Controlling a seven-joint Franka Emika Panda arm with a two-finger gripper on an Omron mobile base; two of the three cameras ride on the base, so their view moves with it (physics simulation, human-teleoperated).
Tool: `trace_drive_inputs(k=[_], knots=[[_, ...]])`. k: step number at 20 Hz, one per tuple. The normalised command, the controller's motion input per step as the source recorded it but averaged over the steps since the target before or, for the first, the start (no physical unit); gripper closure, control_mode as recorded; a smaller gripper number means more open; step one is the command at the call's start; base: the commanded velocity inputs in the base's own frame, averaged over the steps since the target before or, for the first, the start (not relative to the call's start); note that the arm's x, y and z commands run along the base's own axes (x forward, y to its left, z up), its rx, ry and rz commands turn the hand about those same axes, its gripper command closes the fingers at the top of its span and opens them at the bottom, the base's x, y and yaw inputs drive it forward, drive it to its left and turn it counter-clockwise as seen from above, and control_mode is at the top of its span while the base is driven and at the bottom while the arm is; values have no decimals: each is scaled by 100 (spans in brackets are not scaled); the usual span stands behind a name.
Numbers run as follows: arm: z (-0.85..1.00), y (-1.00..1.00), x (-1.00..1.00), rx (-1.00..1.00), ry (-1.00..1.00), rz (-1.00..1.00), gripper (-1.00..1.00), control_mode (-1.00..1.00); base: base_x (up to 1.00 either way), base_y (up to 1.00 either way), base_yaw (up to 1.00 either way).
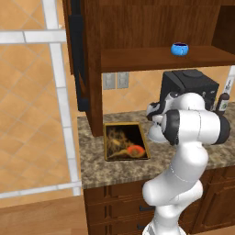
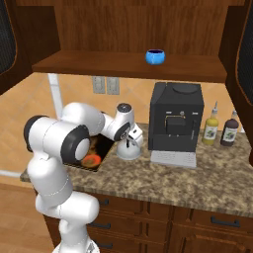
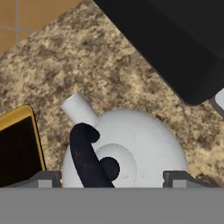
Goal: Pick the kettle from the counter and place it on the tray. Then pick the mug from the cabinet and place it on the tray. Then close the cabinet doors.
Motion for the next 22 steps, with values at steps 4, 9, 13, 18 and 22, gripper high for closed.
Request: trace_drive_inputs(k=[4,9,13,18,22], knots=[[-5,0,1,0,-1,0,100,-100,0,0,0],[1,5,-2,0,-11,0,100,-100,0,0,0],[27,32,-37,0,-28,15,100,-100,0,0,0],[31,58,-24,0,-24,19,100,-100,0,0,0],[19,74,0,-3,-3,16,100,-100,0,0,0]])
